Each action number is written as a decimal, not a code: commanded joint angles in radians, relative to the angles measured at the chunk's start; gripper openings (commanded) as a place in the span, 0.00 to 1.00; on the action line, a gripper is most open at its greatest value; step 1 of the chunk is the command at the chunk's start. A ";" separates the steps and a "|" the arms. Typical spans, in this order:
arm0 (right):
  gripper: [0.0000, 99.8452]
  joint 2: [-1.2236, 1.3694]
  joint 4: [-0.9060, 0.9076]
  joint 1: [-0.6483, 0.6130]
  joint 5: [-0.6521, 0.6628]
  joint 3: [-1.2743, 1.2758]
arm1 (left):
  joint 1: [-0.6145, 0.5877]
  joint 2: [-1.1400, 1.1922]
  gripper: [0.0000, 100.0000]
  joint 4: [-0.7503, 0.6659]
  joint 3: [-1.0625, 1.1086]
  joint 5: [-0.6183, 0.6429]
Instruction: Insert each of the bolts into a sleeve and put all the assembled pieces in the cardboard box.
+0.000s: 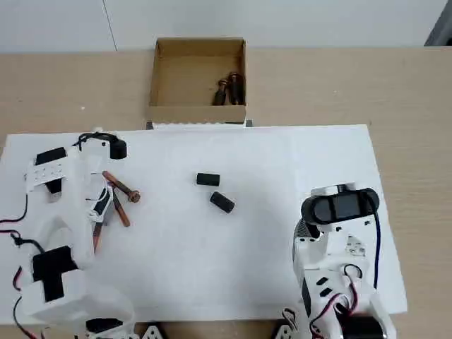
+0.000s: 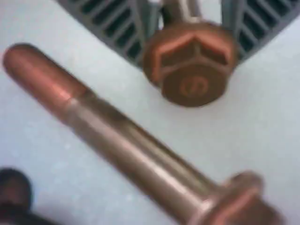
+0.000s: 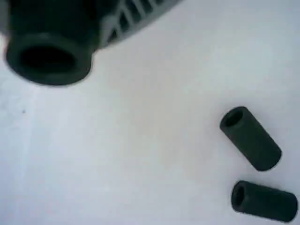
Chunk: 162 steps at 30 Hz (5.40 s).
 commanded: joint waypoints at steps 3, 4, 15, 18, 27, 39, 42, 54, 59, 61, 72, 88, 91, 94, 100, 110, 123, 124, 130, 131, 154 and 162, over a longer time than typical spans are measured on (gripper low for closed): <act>0.00 -0.013 -0.022 0.004 -0.006 -0.005 | -0.005 0.034 0.00 -0.035 -0.022 -0.008; 0.00 -0.013 -0.022 0.004 -0.006 -0.005 | -0.005 0.029 0.00 -0.035 -0.022 -0.008; 0.00 -0.013 -0.038 0.005 -0.008 -0.064 | 0.000 -0.276 0.00 0.078 -0.021 -0.003; 0.00 -0.013 -0.028 0.004 -0.006 -0.080 | -0.006 -0.382 0.00 0.121 -0.021 -0.003; 0.00 -0.013 -0.035 0.002 -0.006 -0.083 | 0.054 -0.752 0.00 0.164 -0.004 0.064; 0.00 -0.013 -0.035 0.002 -0.006 -0.080 | 0.138 -1.241 0.00 -0.150 0.366 0.068; 0.00 -0.013 -0.036 0.002 -0.006 -0.077 | 0.141 -1.381 0.00 -0.230 0.478 0.069; 0.00 -0.013 -0.170 0.001 -0.006 0.026 | 0.146 -1.829 0.00 -0.310 0.739 0.287; 0.00 -0.013 -0.232 -0.071 -0.005 0.104 | 0.242 -1.942 0.00 -0.305 0.789 0.423; 0.00 -0.013 -0.262 -0.136 -0.006 0.133 | 0.298 -1.949 0.00 -0.305 0.792 0.516; 0.00 -0.013 -0.527 -0.421 -0.006 0.287 | 0.552 -1.944 0.00 -0.334 0.794 0.999; 0.00 -0.013 -0.679 -0.671 -0.006 0.371 | 0.744 -1.941 0.10 -0.453 0.835 1.112; 0.00 -0.013 -0.679 -0.691 0.002 0.371 | 0.760 -1.941 0.05 -0.462 0.835 1.123; 0.00 -0.013 -0.679 -0.711 0.035 0.371 | 0.760 -1.941 0.00 -0.497 0.840 1.123; 0.00 -0.013 -0.679 -0.716 0.043 0.371 | 0.755 -1.939 0.01 -0.516 0.843 1.123; 0.00 -0.013 -0.670 -0.630 0.044 0.347 | 0.658 -1.939 0.01 -0.511 0.883 1.014; 0.00 -0.013 -0.668 -0.521 0.040 0.348 | 0.605 -1.923 0.01 -0.229 0.702 0.948; 0.00 -0.013 -0.668 -0.509 0.040 0.348 | 0.605 -1.901 0.01 -0.204 0.682 0.948; 0.00 -0.013 -0.645 -0.432 0.038 0.348 | 0.605 -1.616 0.01 -0.086 0.460 0.948; 0.00 -0.013 -0.627 -0.426 0.038 0.348 | 0.603 -1.547 0.01 -0.058 0.410 0.948; 0.00 -0.013 -0.542 -0.280 0.037 0.328 | 0.476 -0.470 0.01 0.311 -0.245 0.379; 0.00 -0.013 -0.547 -0.280 0.035 0.334 | 0.482 -0.325 0.01 0.333 -0.240 0.064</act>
